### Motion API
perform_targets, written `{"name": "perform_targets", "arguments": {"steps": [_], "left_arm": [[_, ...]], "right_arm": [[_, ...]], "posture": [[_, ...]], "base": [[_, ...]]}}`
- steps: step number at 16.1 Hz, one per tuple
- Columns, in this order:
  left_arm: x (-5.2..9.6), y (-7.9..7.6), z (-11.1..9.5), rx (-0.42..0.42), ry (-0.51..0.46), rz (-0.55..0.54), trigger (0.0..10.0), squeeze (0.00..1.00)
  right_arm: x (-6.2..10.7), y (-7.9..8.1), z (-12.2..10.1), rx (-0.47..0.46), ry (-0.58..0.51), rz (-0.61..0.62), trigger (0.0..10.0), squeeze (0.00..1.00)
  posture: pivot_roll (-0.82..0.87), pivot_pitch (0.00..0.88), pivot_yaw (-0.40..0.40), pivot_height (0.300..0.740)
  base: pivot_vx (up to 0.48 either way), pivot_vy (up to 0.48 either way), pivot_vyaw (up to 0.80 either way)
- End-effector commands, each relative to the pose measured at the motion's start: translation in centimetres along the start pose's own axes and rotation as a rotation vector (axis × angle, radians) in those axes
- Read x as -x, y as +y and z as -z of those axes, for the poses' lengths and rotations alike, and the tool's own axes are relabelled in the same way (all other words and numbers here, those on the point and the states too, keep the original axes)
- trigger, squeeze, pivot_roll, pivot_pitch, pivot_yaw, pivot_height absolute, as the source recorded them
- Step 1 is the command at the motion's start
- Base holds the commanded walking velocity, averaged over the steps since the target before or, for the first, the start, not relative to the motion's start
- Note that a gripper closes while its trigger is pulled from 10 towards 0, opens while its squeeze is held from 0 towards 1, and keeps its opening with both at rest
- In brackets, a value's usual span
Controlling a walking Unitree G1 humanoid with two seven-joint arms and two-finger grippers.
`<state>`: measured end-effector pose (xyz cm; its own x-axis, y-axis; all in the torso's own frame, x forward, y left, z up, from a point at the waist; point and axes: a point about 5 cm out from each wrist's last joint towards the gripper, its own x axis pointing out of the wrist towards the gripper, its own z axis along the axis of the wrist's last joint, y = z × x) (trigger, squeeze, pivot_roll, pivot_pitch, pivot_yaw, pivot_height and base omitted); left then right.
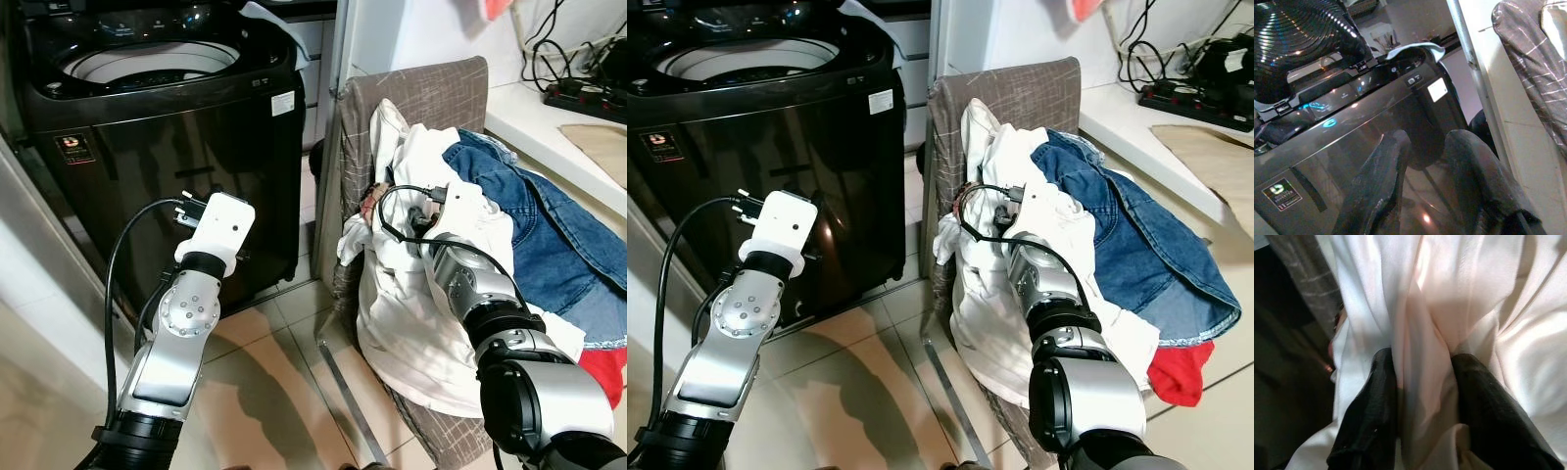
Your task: Clothes washing
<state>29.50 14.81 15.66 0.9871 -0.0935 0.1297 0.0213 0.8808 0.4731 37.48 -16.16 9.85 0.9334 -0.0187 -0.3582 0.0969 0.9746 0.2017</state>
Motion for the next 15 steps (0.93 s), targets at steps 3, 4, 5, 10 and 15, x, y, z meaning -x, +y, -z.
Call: {"name": "perform_targets", "arguments": {"steps": [3,4,5,10,15], "left_arm": [[-0.5,-0.4,-0.4,0.005,-0.012,0.03,10.0,0.0],[-0.6,-0.5,-0.4,0.006,-0.013,0.033,10.0,0.0],[-0.6,-0.5,-0.4,0.006,-0.014,0.034,10.0,0.0],[-0.9,-0.9,-0.7,0.021,-0.022,0.026,10.0,0.0],[-1.0,-0.8,-0.6,0.019,-0.023,0.018,10.0,0.0]], "right_arm": [[-0.1,0.7,0.9,-0.043,0.061,-0.042,0.0,0.0],[-0.1,1.0,0.1,0.019,0.005,-0.062,0.0,0.0],[-0.1,1.1,-0.2,0.047,-0.017,-0.066,0.0,0.0],[1.0,2.4,-2.9,0.333,-0.32,-0.114,0.0,0.0],[2.9,5.2,-7.6,0.343,-0.593,-0.201,0.0,0.0]], "posture": [[0.04,0.027,-0.012,0.74],[0.04,0.026,-0.012,0.74],[0.04,0.026,-0.012,0.74],[0.04,0.013,-0.033,0.74],[0.04,0.002,-0.032,0.74]], "base": [[0.0,0.0,0.0],[0.0,0.0,0.0],[0.0,0.0,0.0],[0.0,0.0,0.0],[0.0,0.0,0.0]]}}
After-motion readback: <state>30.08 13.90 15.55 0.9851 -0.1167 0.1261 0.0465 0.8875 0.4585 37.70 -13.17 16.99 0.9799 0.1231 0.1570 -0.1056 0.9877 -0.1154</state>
